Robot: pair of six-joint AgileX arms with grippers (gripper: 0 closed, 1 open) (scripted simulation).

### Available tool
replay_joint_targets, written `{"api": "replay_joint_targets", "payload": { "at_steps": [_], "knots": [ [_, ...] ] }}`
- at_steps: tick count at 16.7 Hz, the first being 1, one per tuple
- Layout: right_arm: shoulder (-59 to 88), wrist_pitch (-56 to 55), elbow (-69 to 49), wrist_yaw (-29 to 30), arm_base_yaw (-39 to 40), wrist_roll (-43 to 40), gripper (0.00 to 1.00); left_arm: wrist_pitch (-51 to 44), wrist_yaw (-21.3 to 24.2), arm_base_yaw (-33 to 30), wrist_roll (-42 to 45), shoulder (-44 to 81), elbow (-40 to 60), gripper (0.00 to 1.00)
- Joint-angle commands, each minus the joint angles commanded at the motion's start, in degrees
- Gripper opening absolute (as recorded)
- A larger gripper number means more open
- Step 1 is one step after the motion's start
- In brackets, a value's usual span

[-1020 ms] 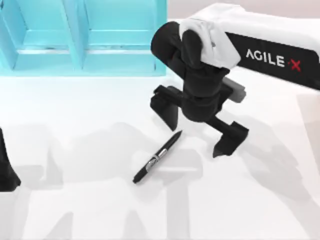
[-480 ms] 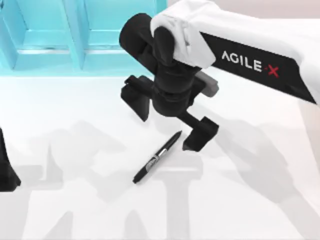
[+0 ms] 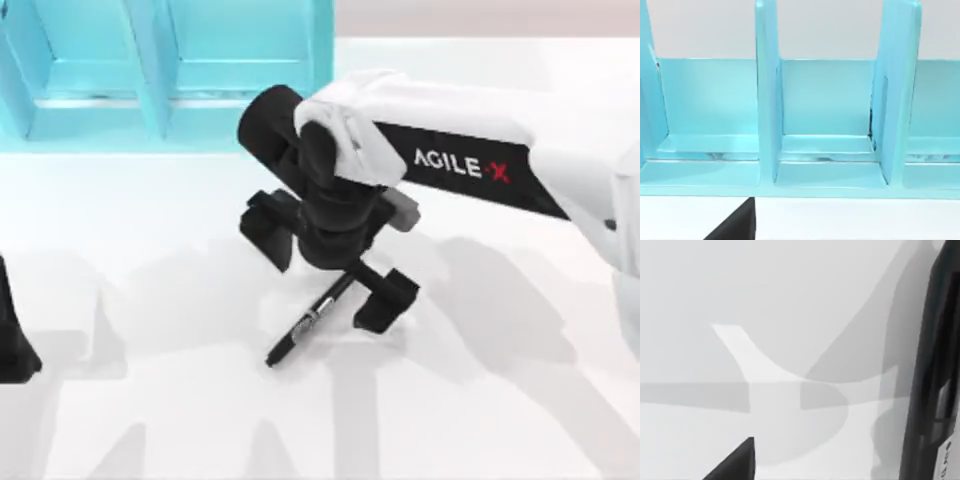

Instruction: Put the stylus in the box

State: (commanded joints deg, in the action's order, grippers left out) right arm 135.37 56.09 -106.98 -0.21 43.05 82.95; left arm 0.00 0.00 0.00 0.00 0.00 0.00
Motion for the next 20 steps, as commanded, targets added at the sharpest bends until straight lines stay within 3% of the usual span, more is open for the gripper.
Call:
{"api": "replay_joint_targets", "payload": {
  "at_steps": [8, 20],
  "knots": [
    [2.9, -6.0, 3.5, 0.0, 0.1, 0.2, 1.00, 0.0, 0.0, 0.0, 0.0, 0.0, 0.0, 1.00],
    [2.9, -6.0, 3.5, 0.0, 0.1, 0.2, 0.10, 0.0, 0.0, 0.0, 0.0, 0.0, 0.0, 1.00]
  ]
}}
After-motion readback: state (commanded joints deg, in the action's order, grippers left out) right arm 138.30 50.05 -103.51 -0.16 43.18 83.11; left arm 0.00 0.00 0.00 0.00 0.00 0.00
